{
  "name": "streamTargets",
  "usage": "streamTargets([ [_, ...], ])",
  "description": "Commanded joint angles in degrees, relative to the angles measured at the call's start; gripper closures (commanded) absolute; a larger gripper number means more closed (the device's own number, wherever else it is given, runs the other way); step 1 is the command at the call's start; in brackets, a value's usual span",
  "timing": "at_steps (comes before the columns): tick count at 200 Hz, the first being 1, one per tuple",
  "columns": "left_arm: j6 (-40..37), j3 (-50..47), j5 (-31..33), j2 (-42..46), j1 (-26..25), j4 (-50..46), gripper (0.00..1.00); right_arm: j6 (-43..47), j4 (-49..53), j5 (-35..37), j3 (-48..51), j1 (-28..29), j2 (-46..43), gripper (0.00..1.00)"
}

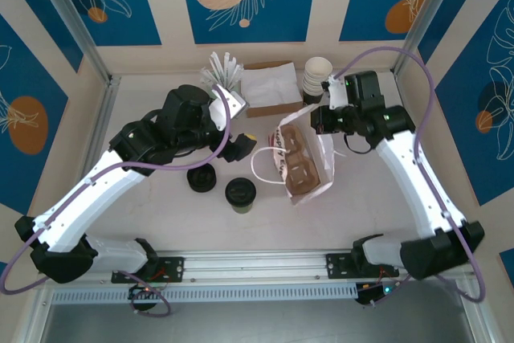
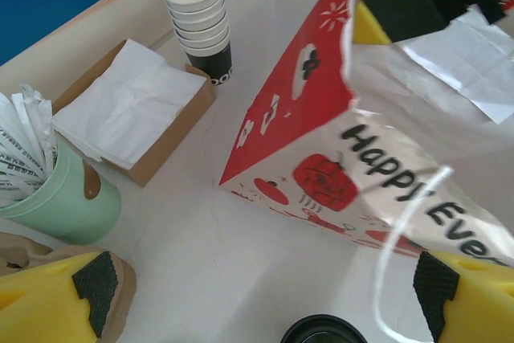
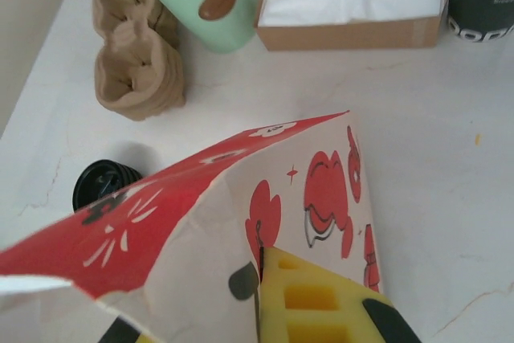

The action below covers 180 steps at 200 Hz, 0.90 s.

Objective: Pack the takeout coffee

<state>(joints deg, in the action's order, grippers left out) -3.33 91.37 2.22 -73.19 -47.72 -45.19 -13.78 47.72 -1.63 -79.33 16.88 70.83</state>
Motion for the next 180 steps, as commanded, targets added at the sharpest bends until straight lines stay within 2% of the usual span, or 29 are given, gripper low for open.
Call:
streamTargets([
  [1,0.25,0.20,0.97,0.16,0.70,1.76,0.03,-1.83,-7.56,4.27,4.35,1.27,-4.50,1.00],
  [33,0.30,0.97,0.67,-1.19,0.68,2.33,0.03,-3.19,-9.06,7.69,7.53,2.10,-8.95,1.00],
  [63,0.81,1.79,0.16,-2.46,0.63,2.66,0.03,-5.61,-6.95,8.39,7.09,2.10,-9.29,1.00],
  [103,2.53,1.84,0.79,-3.37,0.70,3.33,0.02,-16.24,2.18,10.78,2.86,0.81,-6.16,1.00],
  [132,2.94,0.53,0.76,-3.09,0.64,4.19,0.00,-22.69,7.14,8.14,0.61,-2.24,-3.58,1.00],
  [180,5.52,-3.04,1.29,-2.79,0.68,6.23,0.00,-29.89,5.87,0.93,3.46,-8.50,0.37,0.97],
])
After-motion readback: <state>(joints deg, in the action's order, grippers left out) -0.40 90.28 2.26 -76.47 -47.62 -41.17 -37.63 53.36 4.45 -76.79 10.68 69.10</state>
